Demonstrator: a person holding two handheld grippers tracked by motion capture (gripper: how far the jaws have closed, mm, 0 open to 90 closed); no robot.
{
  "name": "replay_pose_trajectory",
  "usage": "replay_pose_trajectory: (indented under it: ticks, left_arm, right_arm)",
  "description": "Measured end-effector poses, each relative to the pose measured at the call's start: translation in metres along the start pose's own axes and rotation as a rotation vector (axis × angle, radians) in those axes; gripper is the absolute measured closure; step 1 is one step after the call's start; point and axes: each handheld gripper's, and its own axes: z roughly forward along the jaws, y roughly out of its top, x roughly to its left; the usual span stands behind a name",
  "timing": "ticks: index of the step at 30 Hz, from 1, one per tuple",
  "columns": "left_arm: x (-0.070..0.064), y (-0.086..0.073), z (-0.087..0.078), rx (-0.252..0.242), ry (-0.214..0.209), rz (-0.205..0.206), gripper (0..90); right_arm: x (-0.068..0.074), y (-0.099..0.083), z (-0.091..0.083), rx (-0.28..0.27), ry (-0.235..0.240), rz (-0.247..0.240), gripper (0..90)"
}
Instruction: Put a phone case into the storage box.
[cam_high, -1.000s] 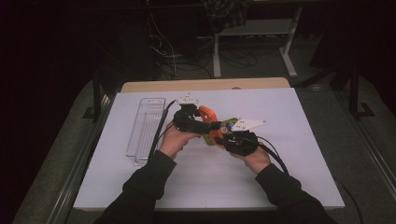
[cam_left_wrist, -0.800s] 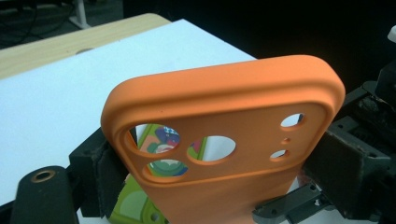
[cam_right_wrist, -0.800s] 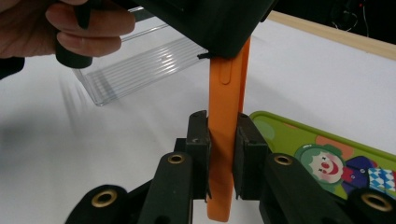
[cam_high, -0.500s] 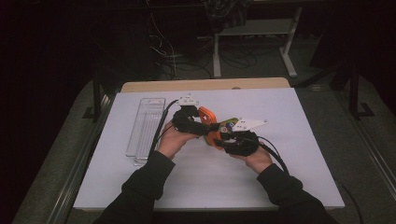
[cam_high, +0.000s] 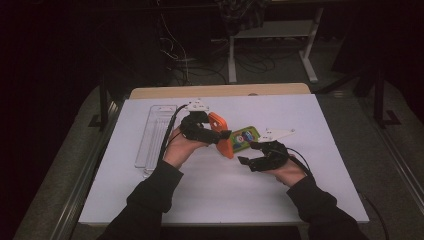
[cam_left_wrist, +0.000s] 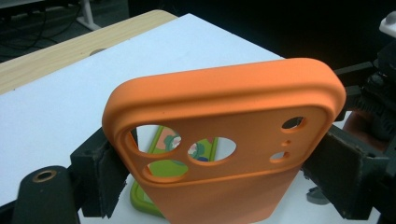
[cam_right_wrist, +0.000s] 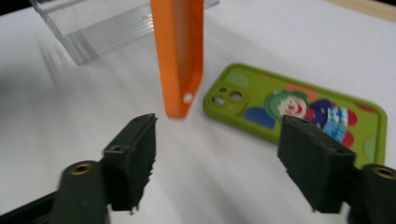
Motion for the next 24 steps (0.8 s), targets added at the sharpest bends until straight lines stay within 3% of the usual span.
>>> replay_pose_trajectory:
  ticks: [9, 12, 19, 24]
  left_arm:
    - [0.003, 0.007, -0.012, -0.004, 0.012, -0.002, 14.1]
    - [0.006, 0.011, -0.018, -0.007, 0.010, -0.008, 14.1]
    - [0.016, 0.020, -0.033, -0.014, 0.031, -0.010, 14.1]
    - [0.028, 0.029, -0.047, -0.044, 0.043, -0.039, 14.1]
  right_arm:
    - [-0.002, -0.018, -0.013, 0.012, -0.057, -0.001, 9.8]
    - [-0.003, -0.024, -0.015, 0.028, -0.061, -0.003, 0.8]
    - [-0.003, -0.032, -0.019, 0.079, -0.089, -0.015, 0.0]
    - [-0.001, -0.032, -0.018, 0.079, -0.085, -0.026, 0.0]
